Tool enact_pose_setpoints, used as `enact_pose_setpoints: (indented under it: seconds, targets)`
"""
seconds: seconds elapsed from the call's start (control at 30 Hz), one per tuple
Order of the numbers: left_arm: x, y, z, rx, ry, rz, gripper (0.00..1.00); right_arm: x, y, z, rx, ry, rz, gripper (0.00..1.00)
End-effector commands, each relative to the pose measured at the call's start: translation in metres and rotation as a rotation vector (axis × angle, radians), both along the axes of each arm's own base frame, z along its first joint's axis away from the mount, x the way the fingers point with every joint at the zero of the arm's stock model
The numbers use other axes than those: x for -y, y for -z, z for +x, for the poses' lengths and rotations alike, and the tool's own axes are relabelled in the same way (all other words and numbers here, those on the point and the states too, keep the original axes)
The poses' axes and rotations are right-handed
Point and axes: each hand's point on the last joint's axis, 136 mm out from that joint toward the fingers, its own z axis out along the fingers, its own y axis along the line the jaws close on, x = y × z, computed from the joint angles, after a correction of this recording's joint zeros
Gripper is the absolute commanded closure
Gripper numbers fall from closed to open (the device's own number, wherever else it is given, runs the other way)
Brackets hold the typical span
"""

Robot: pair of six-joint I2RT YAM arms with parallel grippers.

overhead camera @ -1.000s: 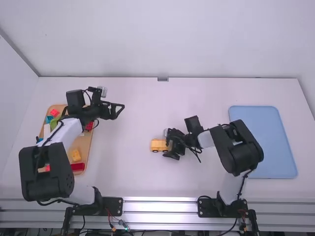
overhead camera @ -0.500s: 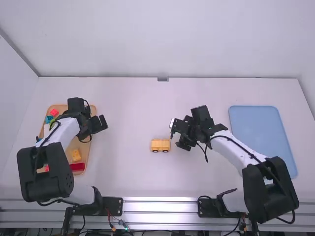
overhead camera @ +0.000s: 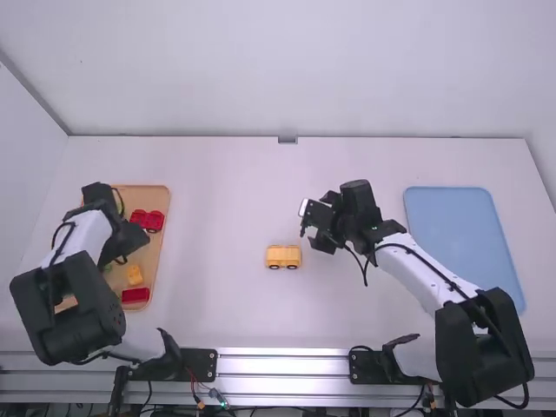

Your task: Assemble lego blocks to make yellow taxi

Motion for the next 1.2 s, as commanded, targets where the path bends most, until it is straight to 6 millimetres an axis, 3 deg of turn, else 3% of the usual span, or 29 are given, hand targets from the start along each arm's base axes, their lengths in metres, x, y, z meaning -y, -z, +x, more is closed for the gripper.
enact_pose_setpoints:
  seconds: [0.0, 0.1, 0.23, 0.4, 0.73, 1.17]
  targets:
    - [0.008, 0.008, -0.001, 0.070, 0.121, -0.134, 0.09, -0.002, -0.014, 0.006, 0.044, -0.006, 0.013, 0.01]
    - [0.010, 0.015, 0.001, 0.128, 0.153, -0.184, 0.18, -0.005, -0.016, 0.008, 0.054, -0.012, 0.024, 0.01]
    - [0.010, 0.027, -0.008, 0.097, 0.134, -0.176, 0.16, -0.011, -0.016, 0.004, 0.054, -0.030, 0.023, 0.01]
    - [0.022, 0.033, -0.003, 0.125, 0.241, -0.210, 0.18, -0.017, -0.016, 0.000, 0.059, -0.055, 0.019, 0.02]
    - [0.024, 0.044, -0.007, 0.127, 0.218, -0.203, 0.34, -0.021, -0.021, 0.003, 0.070, -0.042, 0.043, 0.01]
    - [0.015, 0.057, -0.021, 0.091, 0.186, -0.135, 0.39, -0.021, -0.020, 0.002, 0.065, -0.043, 0.041, 0.01]
